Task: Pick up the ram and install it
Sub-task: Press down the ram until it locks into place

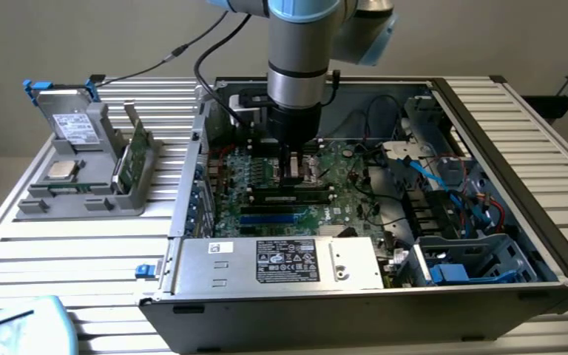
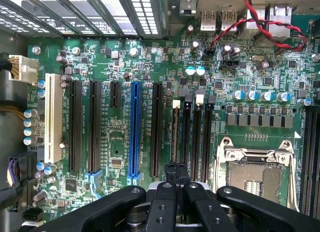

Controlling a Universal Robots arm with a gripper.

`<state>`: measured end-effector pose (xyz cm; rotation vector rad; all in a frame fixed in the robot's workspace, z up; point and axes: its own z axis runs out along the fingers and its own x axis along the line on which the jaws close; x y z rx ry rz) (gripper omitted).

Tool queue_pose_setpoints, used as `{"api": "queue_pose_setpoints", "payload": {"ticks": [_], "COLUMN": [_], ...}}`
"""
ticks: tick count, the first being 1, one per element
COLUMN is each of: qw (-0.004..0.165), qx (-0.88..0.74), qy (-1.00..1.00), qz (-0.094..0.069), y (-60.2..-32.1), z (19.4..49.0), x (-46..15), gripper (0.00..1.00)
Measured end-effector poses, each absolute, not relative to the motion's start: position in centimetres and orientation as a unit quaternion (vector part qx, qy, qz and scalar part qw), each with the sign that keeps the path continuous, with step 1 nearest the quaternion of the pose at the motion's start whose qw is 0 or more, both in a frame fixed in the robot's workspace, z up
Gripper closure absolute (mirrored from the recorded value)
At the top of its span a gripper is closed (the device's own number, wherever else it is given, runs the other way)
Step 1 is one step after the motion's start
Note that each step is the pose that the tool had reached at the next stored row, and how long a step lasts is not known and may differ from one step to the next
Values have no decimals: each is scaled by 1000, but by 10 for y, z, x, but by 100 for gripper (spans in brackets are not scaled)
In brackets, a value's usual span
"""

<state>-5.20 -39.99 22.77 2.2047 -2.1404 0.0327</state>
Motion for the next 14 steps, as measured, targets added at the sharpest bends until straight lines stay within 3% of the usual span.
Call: {"api": "queue_pose_setpoints", "payload": {"ticks": [14], "qw": [36], "qx": [717], "qy": [-696], "qz": [10], "y": [-400], "z": [251], "x": [-41], "gripper": [89]}}
